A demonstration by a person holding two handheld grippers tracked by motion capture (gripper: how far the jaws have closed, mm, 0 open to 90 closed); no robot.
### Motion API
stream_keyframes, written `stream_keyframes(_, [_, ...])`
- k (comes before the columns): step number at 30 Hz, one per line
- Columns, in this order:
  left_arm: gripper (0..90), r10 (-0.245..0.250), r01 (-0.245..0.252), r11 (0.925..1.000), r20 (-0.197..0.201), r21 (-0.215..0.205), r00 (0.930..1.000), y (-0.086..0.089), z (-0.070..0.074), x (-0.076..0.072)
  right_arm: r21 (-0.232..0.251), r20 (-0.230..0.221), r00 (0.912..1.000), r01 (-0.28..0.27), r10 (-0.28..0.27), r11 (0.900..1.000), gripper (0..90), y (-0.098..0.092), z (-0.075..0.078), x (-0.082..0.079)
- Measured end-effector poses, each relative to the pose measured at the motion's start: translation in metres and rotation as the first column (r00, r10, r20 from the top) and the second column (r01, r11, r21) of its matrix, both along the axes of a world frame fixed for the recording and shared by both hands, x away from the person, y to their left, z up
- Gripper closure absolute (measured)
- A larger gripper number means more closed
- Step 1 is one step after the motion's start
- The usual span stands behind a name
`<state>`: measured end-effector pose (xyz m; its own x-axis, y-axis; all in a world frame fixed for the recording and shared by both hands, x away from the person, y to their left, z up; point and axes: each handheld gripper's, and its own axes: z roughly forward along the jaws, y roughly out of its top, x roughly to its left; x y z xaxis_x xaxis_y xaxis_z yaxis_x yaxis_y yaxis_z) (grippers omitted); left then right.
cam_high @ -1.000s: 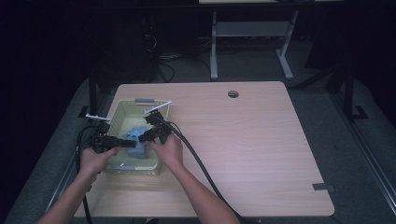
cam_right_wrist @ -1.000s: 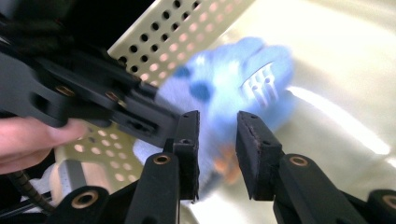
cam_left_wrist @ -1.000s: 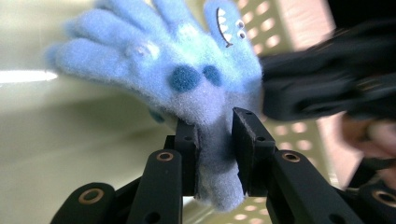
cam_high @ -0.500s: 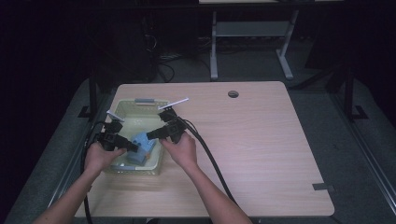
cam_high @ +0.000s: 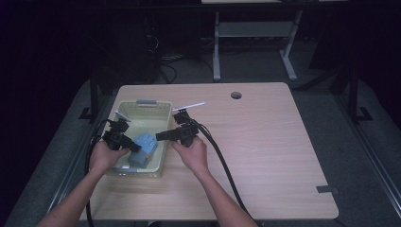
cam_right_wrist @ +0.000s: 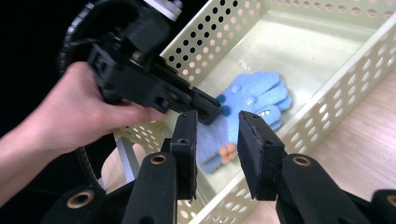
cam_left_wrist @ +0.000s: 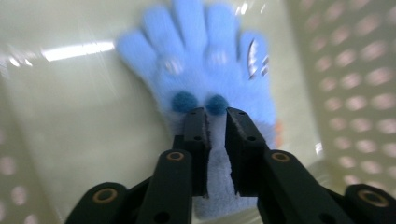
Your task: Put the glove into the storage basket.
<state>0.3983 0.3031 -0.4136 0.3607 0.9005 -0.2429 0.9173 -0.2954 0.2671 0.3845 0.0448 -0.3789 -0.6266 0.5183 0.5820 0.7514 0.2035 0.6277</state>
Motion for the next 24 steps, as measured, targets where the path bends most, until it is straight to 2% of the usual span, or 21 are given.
stream_keyframes(2, [76.9,0.001,-0.001,1.0000,0.007,-0.004,1.0000,-0.002,0.000,0.001,0.002,-0.008,1.0000,0.004,-0.004,1.000,67.9,-0.003,0.000,-0.001])
stream_keyframes(5, [74.6,0.019,-0.018,0.9987,0.029,-0.047,0.9994,0.000,0.005,-0.001,0.018,-0.014,0.9998,0.012,-0.011,1.000,67.1,-0.007,0.000,-0.001])
stream_keyframes(7, [72.7,0.020,-0.018,0.9984,0.046,-0.054,0.9987,0.003,0.010,-0.002,0.036,-0.023,0.9995,0.022,-0.021,0.999,66.2,-0.011,0.001,-0.001])
stream_keyframes(8, [71.6,0.016,-0.013,0.9977,0.052,-0.066,0.9985,0.005,0.012,-0.003,0.047,-0.013,0.9997,0.022,-0.022,0.999,65.7,-0.012,0.000,-0.001])
stream_keyframes(12, [65.9,0.048,-0.035,0.9892,0.091,-0.142,0.9947,0.005,0.020,-0.008,0.057,-0.025,0.9990,0.039,-0.038,0.998,64.3,-0.018,0.001,-0.004])
stream_keyframes(16, [62.4,0.041,-0.018,0.9822,0.120,-0.187,0.9919,0.003,0.027,-0.012,0.060,-0.029,0.9984,0.050,-0.048,0.997,62.4,-0.027,0.001,-0.005])
stream_keyframes(18, [59.5,0.030,-0.004,0.9810,0.128,-0.194,0.9913,0.001,0.030,-0.013,0.061,-0.028,0.9984,0.052,-0.050,0.997,61.4,-0.031,0.001,-0.004])
stream_keyframes(24, [55.6,0.030,0.011,0.9672,0.157,-0.254,0.9871,-0.005,0.037,-0.017,0.057,-0.022,0.9972,0.073,-0.072,0.996,57.4,-0.044,0.004,-0.003])
